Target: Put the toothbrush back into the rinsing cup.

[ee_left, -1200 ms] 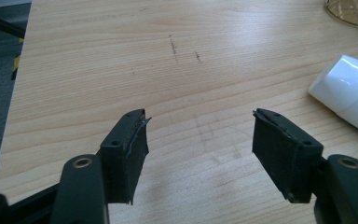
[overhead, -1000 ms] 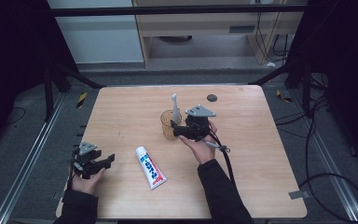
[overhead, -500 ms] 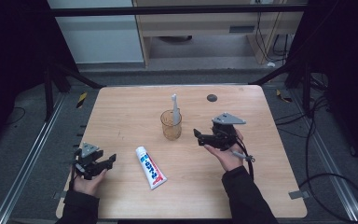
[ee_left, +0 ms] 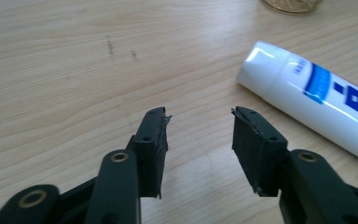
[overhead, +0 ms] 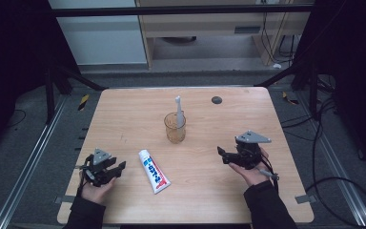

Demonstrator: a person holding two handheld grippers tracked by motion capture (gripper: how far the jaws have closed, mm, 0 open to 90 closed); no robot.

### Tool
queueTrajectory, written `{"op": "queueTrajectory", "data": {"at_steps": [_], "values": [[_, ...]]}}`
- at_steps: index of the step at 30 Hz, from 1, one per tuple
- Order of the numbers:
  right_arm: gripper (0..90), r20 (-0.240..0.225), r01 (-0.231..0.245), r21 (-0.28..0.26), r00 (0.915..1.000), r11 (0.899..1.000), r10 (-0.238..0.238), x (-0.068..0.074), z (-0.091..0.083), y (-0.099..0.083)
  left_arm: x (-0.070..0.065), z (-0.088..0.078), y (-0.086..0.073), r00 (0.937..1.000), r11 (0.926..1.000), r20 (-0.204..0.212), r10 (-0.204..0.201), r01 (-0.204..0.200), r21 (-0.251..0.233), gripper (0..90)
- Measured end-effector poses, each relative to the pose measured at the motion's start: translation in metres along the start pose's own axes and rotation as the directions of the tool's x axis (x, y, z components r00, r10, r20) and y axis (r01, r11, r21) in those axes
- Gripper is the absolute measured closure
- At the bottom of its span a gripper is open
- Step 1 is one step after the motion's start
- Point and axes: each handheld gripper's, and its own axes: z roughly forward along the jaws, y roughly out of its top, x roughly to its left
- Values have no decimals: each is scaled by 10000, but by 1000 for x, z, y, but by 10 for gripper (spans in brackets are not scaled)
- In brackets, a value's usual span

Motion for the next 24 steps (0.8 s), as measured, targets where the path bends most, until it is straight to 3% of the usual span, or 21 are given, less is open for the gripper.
{"op": "queueTrajectory", "data": {"at_steps": [4,9,17,24], "values": [[219,333,29,161,9994,9999,-34,-7,-5,-13,-13,-2,1,9988,9995,401,272,-277,123,626],[219,396,-103,414,9992,9991,86,-12,-9,-24,-32,1,0,9938,9972,933,611,-649,378,704],[220,572,-165,701,9983,9974,125,-18,-15,-40,-58,7,-2,9755,9856,1875,1147,-1354,1014,818],[215,688,-202,807,9975,9965,146,-21,-21,-51,-71,13,-4,9630,9752,2241,1499,-1814,1272,877]]}}
